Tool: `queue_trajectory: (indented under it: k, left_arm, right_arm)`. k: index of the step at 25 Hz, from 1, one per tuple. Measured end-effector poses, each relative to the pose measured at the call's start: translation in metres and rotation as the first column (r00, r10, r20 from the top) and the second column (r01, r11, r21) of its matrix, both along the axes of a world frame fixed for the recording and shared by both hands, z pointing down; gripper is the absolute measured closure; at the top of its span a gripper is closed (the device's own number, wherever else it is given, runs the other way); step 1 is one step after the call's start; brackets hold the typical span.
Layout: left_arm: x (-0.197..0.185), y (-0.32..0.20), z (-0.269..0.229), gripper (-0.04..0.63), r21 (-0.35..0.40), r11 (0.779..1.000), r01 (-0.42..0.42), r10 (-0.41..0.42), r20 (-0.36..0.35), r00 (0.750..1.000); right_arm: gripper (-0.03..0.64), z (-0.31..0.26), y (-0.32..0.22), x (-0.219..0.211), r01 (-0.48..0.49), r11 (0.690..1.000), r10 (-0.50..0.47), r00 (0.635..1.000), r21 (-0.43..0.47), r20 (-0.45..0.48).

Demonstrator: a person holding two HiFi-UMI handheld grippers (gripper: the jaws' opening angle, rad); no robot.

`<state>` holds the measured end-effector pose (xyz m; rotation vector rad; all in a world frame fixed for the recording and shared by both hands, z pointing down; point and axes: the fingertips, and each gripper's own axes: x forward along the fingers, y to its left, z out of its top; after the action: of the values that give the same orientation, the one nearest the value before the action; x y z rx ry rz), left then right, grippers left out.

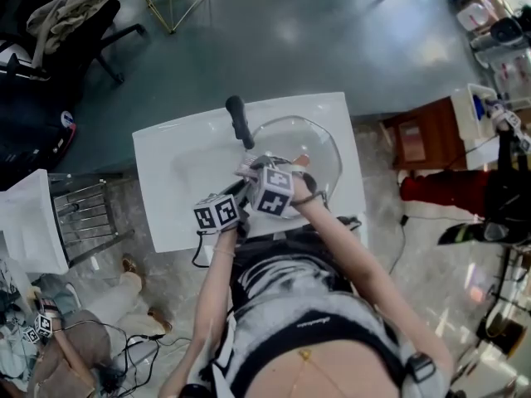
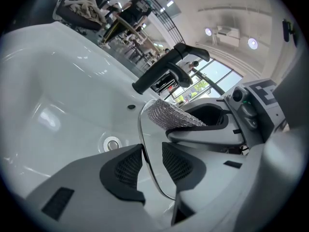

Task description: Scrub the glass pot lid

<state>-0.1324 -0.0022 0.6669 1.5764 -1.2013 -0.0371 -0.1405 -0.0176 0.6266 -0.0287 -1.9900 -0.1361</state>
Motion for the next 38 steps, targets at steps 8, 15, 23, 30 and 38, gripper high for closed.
queue_trajectory:
  k: [8, 15, 23, 30, 38]
  left_arm:
    - [-0.001, -0.001, -0.003, 0.466, 0.009, 1.000, 0.002, -0.002, -0.002, 1.000]
    - [-0.001, 0.000, -0.002, 0.466, 0.007, 1.000, -0.005, 0.005, 0.000, 1.000]
    - [0.000, 0.000, 0.000, 0.466, 0.002, 1.000, -0.011, 0.011, -0.001, 1.000]
    - [-0.002, 0.002, 0.001, 0.466, -0.007, 1.000, -0.002, 0.002, 0.022, 1.000]
    - [-0.003, 0.000, -0.003, 0.466, -0.004, 1.000, 0.006, -0.006, 0.019, 1.000]
  right_arm:
    - [0.526, -0.012, 0.016, 0.012, -0.162, 0.974, 0.169, 0.985, -0.158, 0.030]
    - [0.523, -0.004, 0.027, 0.032, -0.100, 0.995, 0.100, 0.995, -0.004, 0.029]
    - [0.523, -0.003, 0.034, 0.069, -0.047, 0.997, 0.049, 0.998, -0.052, 0.036]
    - [0.524, -0.008, 0.031, 0.098, -0.059, 0.995, 0.064, 0.996, -0.084, 0.058]
    - [0.525, -0.012, 0.008, 0.128, -0.137, 0.980, 0.148, 0.986, -0.146, 0.070]
